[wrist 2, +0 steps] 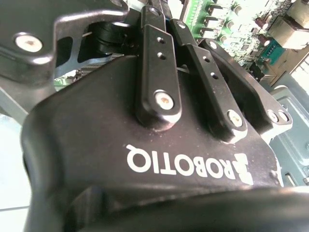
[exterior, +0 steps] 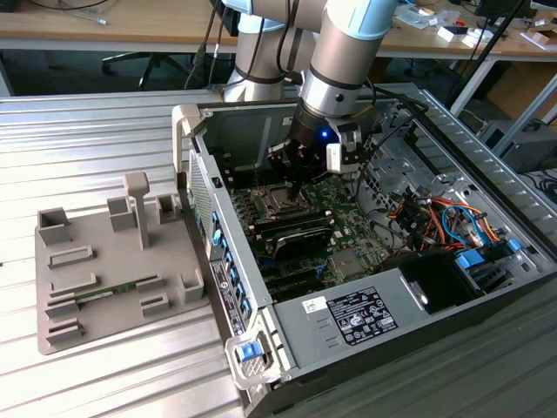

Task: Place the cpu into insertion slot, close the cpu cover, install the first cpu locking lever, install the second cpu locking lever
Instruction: 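Install the first cpu locking lever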

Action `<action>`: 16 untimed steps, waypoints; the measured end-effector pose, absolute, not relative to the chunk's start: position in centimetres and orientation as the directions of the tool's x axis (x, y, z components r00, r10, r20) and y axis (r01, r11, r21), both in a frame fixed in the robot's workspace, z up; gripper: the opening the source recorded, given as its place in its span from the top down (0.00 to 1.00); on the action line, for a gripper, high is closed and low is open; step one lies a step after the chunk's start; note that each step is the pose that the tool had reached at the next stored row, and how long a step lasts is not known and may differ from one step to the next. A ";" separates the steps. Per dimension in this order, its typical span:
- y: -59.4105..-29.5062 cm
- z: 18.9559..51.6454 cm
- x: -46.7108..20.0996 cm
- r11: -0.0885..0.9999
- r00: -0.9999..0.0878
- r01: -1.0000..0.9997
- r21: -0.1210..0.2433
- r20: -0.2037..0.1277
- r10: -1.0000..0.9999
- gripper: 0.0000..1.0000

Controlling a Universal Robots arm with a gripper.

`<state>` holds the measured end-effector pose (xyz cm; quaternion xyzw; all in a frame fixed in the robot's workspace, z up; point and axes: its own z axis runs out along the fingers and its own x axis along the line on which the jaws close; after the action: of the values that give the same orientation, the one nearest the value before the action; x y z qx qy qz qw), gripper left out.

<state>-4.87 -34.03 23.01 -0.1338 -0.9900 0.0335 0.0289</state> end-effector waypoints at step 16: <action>-34.0 23.0 -4.9 0.964 -0.964 0.256 -0.074 0.048 0.260 0.90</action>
<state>-4.87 -34.03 23.01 -0.1303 -0.9905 0.0334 0.0288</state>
